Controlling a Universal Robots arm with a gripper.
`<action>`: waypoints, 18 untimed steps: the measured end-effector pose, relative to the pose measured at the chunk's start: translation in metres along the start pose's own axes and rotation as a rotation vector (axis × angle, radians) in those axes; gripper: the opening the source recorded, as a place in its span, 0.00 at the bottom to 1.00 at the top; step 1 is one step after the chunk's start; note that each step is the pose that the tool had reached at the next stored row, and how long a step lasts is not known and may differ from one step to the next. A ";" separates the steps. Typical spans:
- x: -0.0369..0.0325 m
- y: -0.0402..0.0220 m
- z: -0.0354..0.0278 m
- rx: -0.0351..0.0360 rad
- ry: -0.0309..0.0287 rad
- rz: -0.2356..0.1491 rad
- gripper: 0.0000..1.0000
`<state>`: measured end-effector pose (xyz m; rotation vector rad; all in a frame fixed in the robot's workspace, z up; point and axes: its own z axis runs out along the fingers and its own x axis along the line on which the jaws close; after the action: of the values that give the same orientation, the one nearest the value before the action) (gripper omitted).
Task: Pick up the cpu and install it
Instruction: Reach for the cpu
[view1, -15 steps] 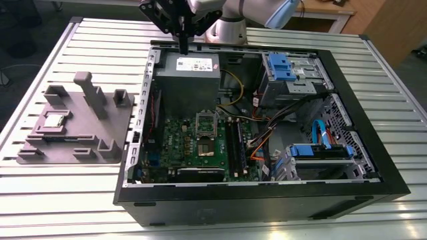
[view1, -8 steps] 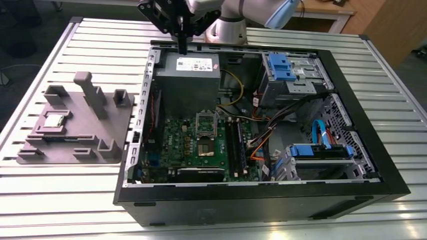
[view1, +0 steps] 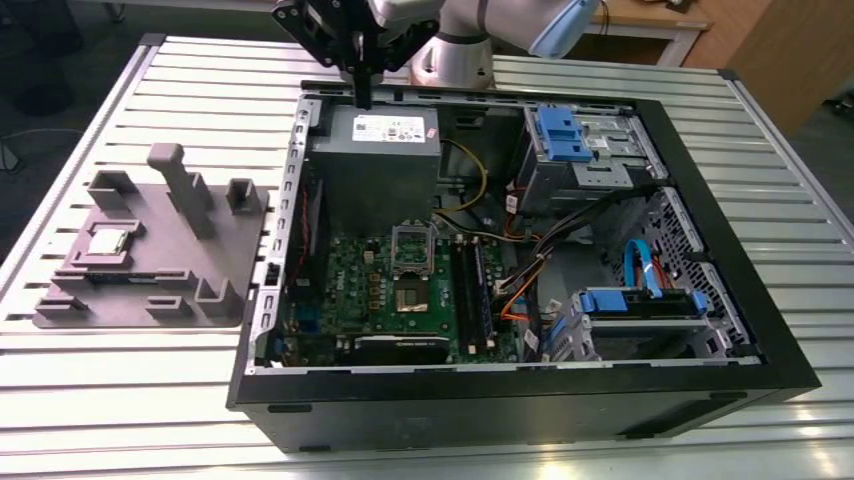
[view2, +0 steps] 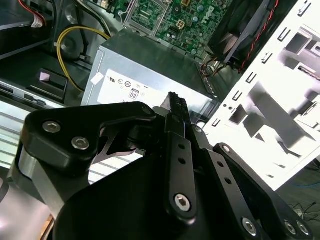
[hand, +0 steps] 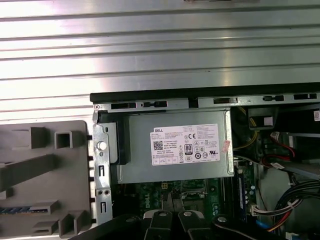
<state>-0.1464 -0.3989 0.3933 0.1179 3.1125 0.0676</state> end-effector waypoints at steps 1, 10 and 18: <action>0.0003 0.0000 0.0000 -0.0001 -0.0001 0.000 0.11; 0.0025 -0.0002 -0.0001 0.0000 0.0000 0.000 0.11; 0.0046 -0.0004 -0.0001 -0.0001 -0.0001 0.000 0.11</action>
<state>-0.1510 -0.3989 0.3933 0.1179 3.1125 0.0677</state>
